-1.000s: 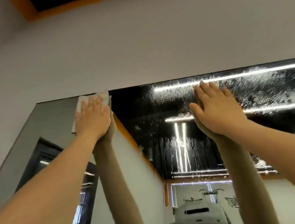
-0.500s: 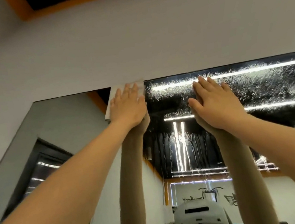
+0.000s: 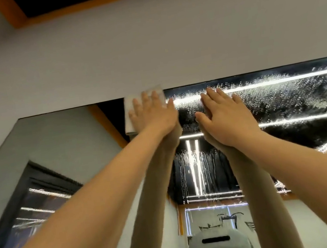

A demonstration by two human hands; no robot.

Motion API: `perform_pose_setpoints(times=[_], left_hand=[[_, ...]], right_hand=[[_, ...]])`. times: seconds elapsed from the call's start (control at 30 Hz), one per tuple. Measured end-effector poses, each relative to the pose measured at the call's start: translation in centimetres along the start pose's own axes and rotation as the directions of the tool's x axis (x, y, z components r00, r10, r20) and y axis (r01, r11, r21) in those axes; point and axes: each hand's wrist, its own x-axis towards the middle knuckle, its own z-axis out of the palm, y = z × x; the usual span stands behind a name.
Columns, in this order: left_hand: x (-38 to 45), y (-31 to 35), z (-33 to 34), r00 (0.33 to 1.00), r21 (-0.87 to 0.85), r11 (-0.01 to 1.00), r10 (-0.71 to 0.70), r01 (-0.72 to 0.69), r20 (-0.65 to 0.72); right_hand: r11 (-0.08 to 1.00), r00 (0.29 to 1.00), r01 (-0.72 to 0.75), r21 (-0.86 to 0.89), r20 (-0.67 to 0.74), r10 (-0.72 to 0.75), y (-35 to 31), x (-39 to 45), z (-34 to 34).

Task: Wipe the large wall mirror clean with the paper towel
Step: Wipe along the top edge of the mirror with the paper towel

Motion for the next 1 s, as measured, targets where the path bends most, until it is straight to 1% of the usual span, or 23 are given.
perform_pose_setpoints(times=[0.07,0.13,0.2,0.23,0.33,0.4,0.5,0.57,0.7,0.8,0.87,1.0], left_hand=[[-0.3,1.1,-0.2,0.997,0.040,0.997,0.069,-0.068,-0.035],[0.0,-0.4,-0.7,0.987,0.095,0.986,0.147,-0.140,-0.067],[0.5,-2.9,-0.7,0.975,0.106,0.973,0.212,-0.205,-0.063],[0.8,-4.2,-0.7,0.975,0.100,0.972,0.219,-0.214,-0.040],[1.7,-7.1,-0.9,0.983,0.122,0.976,0.177,-0.181,0.036],[2.2,-7.7,-1.0,0.985,0.161,0.972,0.169,-0.173,0.041],[2.0,-6.5,-0.7,0.989,0.167,0.976,0.145,-0.143,-0.002],[1.5,-4.5,-0.5,0.988,0.148,0.977,0.157,-0.154,-0.006],[0.4,-0.5,0.6,0.956,0.102,0.950,0.295,-0.294,0.003],[0.8,-1.8,0.5,0.932,0.110,0.926,0.361,-0.361,0.020],[1.5,-4.4,0.0,0.934,0.116,0.927,0.356,-0.357,0.031],[2.2,-9.0,-1.1,0.971,0.127,0.962,0.239,-0.240,0.024]], right_hand=[[1.000,1.000,0.004,0.006,0.000,-0.004,0.1,-0.1,-0.1],[1.000,1.000,0.012,0.003,-0.002,-0.012,0.1,0.0,-0.2],[1.000,1.000,0.009,0.001,0.002,-0.009,0.1,0.0,-0.1],[1.000,1.000,0.004,0.002,0.005,-0.004,0.1,0.0,-0.1],[1.000,1.000,-0.008,0.002,0.011,0.008,0.0,0.0,-0.1],[1.000,1.000,-0.010,-0.004,0.015,0.010,-0.1,0.1,-0.1],[1.000,1.000,-0.011,-0.008,0.002,0.011,-0.1,0.1,0.0],[1.000,1.000,-0.012,-0.007,-0.002,0.012,-0.3,0.1,-0.1],[1.000,1.000,-0.021,0.000,-0.001,0.021,-0.4,-0.2,-0.4],[1.000,1.000,-0.014,0.000,0.013,0.014,-0.4,-0.2,-0.4],[1.000,1.000,-0.015,-0.002,0.019,0.015,-0.3,-0.1,-0.4],[1.000,1.000,-0.010,-0.013,0.015,0.010,-0.3,-0.1,-0.2]])
